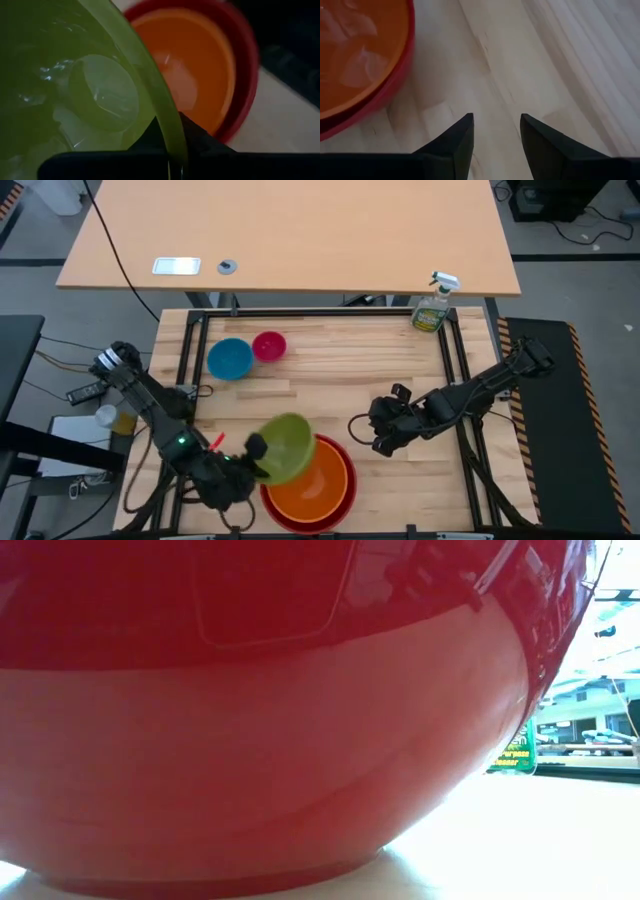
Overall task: Nest bowls inside each other
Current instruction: Stack the green bowl into the orange bowl
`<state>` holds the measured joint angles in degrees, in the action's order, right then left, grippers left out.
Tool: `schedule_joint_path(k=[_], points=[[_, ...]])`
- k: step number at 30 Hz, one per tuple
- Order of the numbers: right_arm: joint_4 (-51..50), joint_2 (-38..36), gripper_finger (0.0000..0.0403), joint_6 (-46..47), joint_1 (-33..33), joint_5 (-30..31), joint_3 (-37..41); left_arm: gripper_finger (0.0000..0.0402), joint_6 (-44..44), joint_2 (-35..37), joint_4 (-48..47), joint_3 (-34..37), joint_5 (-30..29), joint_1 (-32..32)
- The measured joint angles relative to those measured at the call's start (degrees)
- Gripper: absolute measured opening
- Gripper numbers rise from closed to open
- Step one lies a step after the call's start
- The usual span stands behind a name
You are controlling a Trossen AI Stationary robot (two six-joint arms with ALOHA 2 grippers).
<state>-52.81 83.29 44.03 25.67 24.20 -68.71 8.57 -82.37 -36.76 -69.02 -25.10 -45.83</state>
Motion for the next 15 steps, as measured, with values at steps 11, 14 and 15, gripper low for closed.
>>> schedule_joint_path(k=[11,14,15], points=[[-0.1,0.02,0.0166,-0.44,-0.39,0.01,0.0,0.0012,9.12,-13.01,6.93,-3.72,14.13,6.24],[-0.09,0.02,0.0166,-0.48,-0.39,0.07,0.0,0.0015,7.99,-16.31,3.75,-6.18,14.27,6.19],[-0.05,0.02,0.0166,-0.48,-0.39,0.19,0.0,0.0019,7.53,-17.37,2.97,-6.71,14.02,6.17]])
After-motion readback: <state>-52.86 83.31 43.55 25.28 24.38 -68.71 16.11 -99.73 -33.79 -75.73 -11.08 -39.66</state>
